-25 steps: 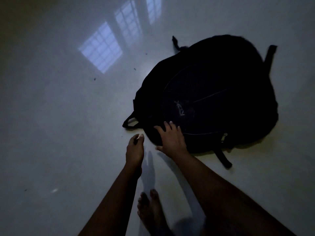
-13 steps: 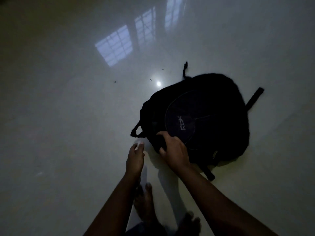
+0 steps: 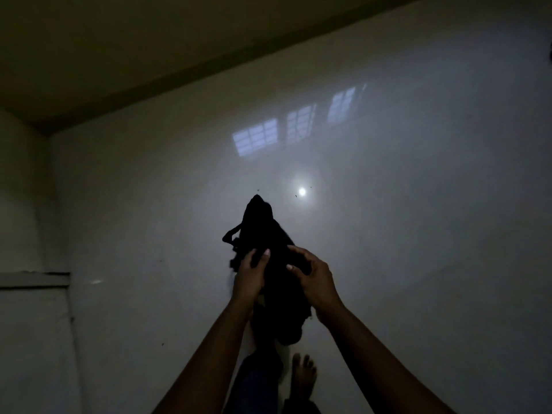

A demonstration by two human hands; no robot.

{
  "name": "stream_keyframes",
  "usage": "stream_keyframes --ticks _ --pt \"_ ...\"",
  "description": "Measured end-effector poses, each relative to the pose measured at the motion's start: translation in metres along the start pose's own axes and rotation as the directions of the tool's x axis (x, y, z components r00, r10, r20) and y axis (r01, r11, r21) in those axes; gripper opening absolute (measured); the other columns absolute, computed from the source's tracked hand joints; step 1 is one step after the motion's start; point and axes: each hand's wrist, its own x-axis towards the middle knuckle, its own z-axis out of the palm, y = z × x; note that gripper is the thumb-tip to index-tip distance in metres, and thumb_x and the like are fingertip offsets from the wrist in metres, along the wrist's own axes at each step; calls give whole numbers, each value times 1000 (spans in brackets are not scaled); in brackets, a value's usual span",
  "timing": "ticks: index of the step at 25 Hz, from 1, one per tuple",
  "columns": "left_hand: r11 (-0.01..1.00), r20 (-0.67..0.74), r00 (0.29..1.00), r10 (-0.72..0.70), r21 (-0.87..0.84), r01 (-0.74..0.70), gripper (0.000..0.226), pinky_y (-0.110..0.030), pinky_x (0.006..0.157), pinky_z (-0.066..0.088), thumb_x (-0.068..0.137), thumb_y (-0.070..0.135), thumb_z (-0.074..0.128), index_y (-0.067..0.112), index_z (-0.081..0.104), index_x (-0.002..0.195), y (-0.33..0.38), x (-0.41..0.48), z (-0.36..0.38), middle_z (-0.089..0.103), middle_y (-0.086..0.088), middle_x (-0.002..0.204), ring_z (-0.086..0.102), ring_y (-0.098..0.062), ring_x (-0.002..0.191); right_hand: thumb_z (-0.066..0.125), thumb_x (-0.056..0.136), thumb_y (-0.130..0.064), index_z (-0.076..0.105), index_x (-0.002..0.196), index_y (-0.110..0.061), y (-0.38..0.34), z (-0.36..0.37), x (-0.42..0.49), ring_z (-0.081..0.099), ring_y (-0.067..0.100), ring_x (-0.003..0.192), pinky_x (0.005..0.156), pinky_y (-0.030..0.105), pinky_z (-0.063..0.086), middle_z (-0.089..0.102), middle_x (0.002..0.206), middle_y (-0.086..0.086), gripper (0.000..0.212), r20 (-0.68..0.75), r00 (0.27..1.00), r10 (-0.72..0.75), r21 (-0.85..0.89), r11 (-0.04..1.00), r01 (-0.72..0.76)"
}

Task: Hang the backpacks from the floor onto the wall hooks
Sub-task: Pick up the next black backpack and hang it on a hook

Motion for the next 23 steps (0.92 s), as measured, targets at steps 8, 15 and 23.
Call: stream_keyframes --ticks 8,15,23 --pt "959 -334 942 39 -252 -129 62 -41 93 50 86 24 61 19 33 141 22 -121 -86 57 -14 126 58 -32 113 60 87 -7 58 125 -18 -97 43 -83 58 20 119 106 40 45 62 129 8 40 253 961 -109 -78 988 132" --pt "871 -537 843 29 -400 -284 32 -24 67 55 86 15 62 -5 60 111 36 -170 -145 64 -23 106 61 -18 72 63 86 -12 59 126 -16 -142 68 -125 58 20 119 105 41 46 62 129 8 40 357 914 -193 -165 950 265" --pt "884 -629 691 356 -13 -468 29 -31 81 47 91 23 54 3 61 110 97 -190 -168 66 -16 109 62 -27 99 60 88 -9 55 129 -15 -203 75 -113 58 20 119 104 33 46 61 130 7 42 364 892 -269 -126 934 333"
